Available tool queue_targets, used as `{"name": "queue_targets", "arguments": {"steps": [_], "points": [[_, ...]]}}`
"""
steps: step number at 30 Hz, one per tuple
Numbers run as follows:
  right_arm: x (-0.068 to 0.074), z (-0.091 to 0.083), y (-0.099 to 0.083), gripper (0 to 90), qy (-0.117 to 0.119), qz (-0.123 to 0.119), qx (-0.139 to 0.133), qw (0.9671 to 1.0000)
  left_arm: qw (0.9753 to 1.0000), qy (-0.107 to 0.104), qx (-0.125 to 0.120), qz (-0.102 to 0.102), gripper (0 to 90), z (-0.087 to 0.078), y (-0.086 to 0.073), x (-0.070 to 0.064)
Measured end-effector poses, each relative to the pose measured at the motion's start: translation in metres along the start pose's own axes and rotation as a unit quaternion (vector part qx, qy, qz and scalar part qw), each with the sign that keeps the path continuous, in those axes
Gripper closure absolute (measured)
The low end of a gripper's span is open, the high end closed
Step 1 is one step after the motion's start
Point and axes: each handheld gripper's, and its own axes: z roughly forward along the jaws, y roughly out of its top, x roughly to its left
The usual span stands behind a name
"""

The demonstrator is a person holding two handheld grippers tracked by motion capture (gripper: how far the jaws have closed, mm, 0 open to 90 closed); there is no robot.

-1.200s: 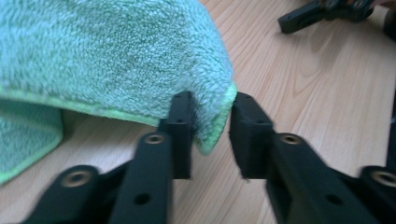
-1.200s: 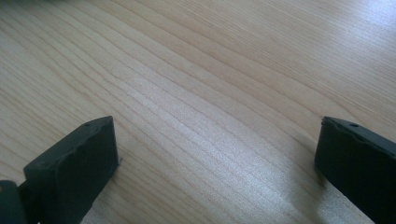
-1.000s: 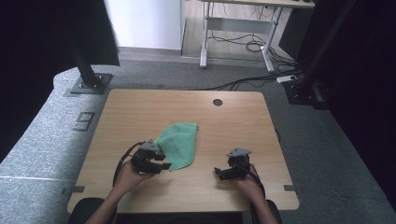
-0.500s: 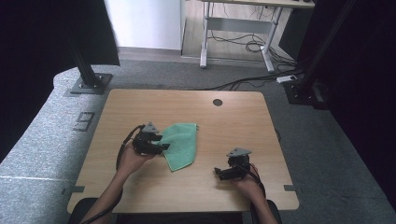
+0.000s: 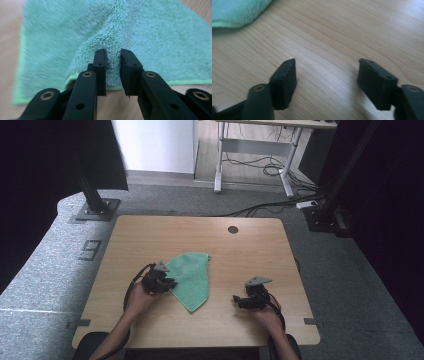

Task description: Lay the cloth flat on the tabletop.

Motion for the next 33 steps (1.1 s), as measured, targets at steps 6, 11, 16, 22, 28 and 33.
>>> {"name": "queue_targets", "arguments": {"steps": [6,11,16,22,28,33], "points": [[0.003,0.006,0.014,38.1,0.012,-0.016,0.021,0.9996,0.9995,0.016,-0.027,-0.011,45.3,-0.012,0.000,0.000],[0.004,0.014,0.035,42.9,0.012,-0.025,0.021,0.9994,0.9971,0.043,-0.053,-0.035,29.7,-0.019,0.006,0.009],[0.002,0.029,0.062,48.9,0.021,-0.010,0.005,0.9997,0.9953,0.070,-0.030,-0.059,26.8,-0.005,-0.003,0.027],[0.004,0.052,0.092,53.2,0.018,-0.006,-0.006,0.9998,0.9947,0.084,-0.017,-0.055,26.7,0.002,-0.010,0.032],[0.006,0.073,0.116,54.1,0.011,-0.007,-0.015,0.9998,0.9943,0.089,-0.033,-0.049,24.5,0.004,-0.014,0.030],[0.008,0.092,0.131,50.0,0.008,-0.004,-0.015,0.9998,0.9936,0.091,-0.046,-0.050,23.7,0.005,-0.017,0.030]]}}
